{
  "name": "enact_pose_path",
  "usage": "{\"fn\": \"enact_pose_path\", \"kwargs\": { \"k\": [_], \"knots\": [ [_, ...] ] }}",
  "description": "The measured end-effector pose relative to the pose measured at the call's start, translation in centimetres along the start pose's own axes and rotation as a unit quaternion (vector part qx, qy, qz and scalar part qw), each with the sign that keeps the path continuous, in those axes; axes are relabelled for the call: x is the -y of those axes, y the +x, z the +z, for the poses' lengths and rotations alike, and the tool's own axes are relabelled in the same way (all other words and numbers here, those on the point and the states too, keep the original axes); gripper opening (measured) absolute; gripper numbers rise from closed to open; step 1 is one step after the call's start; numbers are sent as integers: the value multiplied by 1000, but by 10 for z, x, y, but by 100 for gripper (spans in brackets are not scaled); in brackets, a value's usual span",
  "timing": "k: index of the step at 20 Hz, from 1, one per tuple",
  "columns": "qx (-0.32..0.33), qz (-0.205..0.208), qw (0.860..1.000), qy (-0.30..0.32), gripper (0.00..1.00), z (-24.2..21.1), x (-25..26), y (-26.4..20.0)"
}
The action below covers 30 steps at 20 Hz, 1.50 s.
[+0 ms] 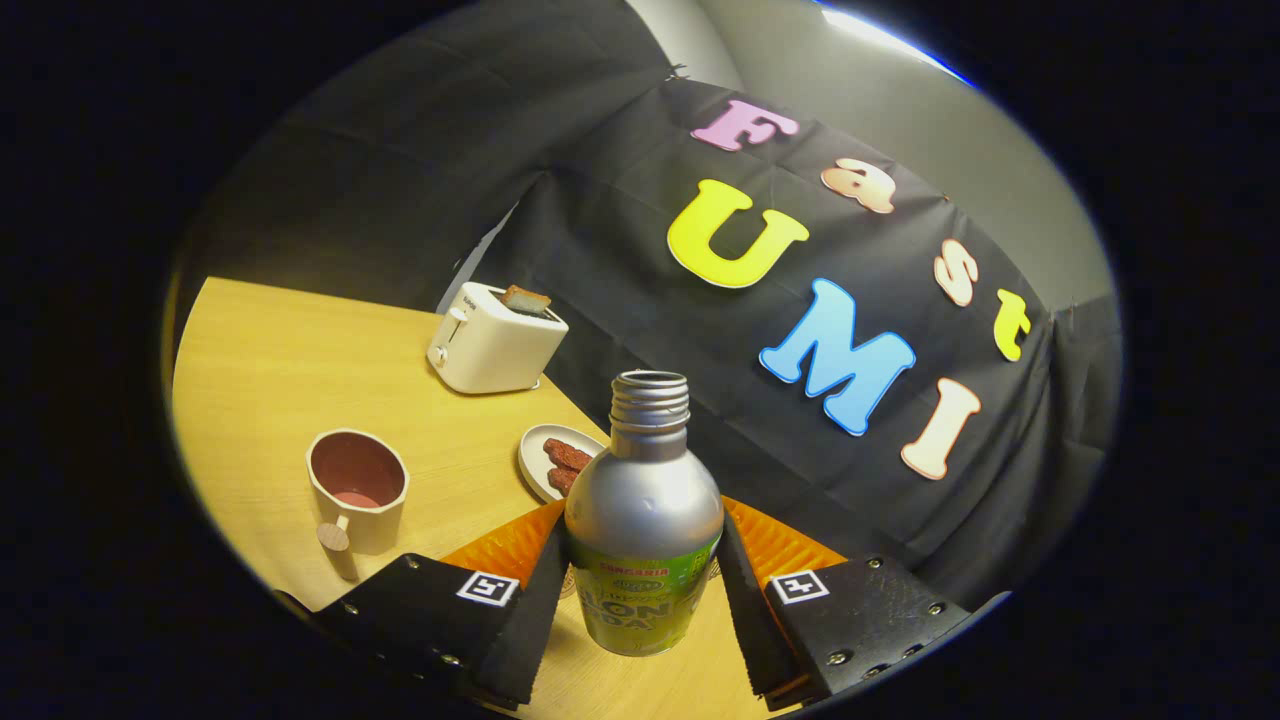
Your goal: Take the bottle from table, then pour the juice into the cup, finally place the bottle on the coaster
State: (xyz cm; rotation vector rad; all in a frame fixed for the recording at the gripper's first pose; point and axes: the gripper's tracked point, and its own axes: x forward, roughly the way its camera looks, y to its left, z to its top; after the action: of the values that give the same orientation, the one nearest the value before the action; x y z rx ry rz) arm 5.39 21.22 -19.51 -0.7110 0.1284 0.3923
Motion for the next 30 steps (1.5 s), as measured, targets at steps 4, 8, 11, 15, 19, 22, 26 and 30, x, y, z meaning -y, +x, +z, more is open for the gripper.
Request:
{"fn": "enact_pose_path", "kwargs": {
  "k": [4,8,11,15,19,22,26,30],
  "knots": [
    [6,13,998,-63,77,9,-16,4],
    [8,33,995,-99,77,15,-31,8],
    [3,41,991,-130,77,12,-41,11],
    [-5,55,983,-176,77,6,-50,15],
    [-6,66,971,-228,77,4,-52,19],
    [-18,73,965,-251,77,-6,-57,22],
    [-24,79,955,-286,77,-8,-59,25],
    [-15,86,942,-325,77,-6,-62,28]
  ]
}}
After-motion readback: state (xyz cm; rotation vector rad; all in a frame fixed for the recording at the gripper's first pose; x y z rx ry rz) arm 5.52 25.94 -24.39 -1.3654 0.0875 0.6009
